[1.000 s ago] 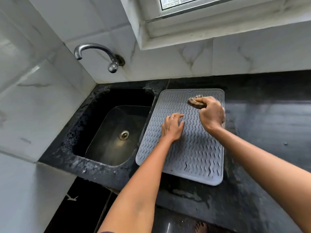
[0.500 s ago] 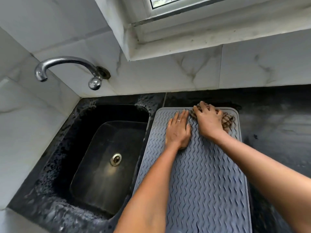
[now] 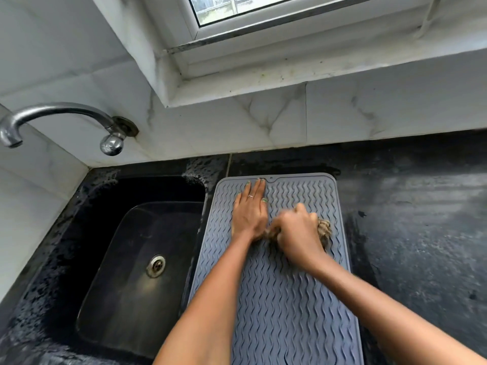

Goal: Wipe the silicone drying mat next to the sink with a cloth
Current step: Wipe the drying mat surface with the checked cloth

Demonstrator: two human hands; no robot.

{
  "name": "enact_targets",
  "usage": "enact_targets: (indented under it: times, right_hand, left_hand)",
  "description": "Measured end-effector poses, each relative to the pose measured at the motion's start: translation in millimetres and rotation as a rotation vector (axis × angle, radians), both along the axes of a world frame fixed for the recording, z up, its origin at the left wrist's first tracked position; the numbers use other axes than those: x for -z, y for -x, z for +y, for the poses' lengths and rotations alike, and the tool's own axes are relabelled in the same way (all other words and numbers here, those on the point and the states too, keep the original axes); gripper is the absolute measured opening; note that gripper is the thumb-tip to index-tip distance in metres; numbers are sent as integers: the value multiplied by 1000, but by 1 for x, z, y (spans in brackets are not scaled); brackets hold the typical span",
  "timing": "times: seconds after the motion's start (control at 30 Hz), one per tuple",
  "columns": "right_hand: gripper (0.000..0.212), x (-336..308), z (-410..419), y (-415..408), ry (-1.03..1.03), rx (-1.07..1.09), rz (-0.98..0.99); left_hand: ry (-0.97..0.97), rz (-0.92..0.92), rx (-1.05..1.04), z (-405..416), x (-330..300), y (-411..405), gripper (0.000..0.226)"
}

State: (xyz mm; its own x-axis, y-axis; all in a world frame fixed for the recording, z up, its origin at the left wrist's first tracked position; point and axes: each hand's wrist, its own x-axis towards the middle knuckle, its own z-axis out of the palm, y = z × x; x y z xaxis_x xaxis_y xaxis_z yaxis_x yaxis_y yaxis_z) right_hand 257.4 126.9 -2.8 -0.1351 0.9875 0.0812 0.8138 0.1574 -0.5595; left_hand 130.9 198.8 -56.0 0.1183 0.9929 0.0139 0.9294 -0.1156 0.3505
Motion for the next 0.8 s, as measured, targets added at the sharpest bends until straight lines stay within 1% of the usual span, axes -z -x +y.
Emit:
enact_targets:
  times: [0.03,0.07,0.1,0.13,0.2,0.23,0.3,0.37,0.43,0.5,0.6,0.67,0.73,0.77,0.8]
  right_hand:
    - [34,-7,12,-1,-4,90,141]
    - [35,-11,29,-2,-50,179,229]
    - [37,-13,48,-3,-99,232,225]
    - [43,-15,65,-5,-82,232,147]
    - [54,-11,85,-7,81,157,-73]
    - [56,-6,88,-6,128,123,-179]
    - [49,8,75,-2,91,110,-328]
    - [38,16,52,6,-12,136,-380]
    - [32,19,24,11,-82,138,-409]
    - [29,16,-3,13,-96,115,-399]
    - [25,-2,-26,11,44,32,-376]
    - [17,-17,-10,6,121,21,-254]
    - [12,-29,28,1,145,109,-105]
    - [16,-31,51,-1,129,144,-65]
    - [22,-33,73,-1,104,137,-67]
  left_hand:
    - [7,12,9,0,0,1,54]
    - [4,12,10,0,1,1,53]
    - [-8,0,2,0,1,1,53]
    - [-22,-18,-9,-1,1,0,53]
    - [-40,-36,-21,-1,1,-1,55]
    - [-43,-33,-23,-1,1,-1,56]
    - [-39,-24,-21,1,4,0,56]
    - [-42,-21,-21,3,6,1,55]
    - [-41,-19,-12,3,6,1,54]
    - [-39,-10,-9,2,6,1,56]
    - [-28,-6,-17,2,4,1,54]
    - [-14,9,-14,2,4,1,54]
    - [0,35,-9,3,3,1,55]
    - [-6,42,-12,3,2,1,55]
    - [-15,36,-20,2,2,0,54]
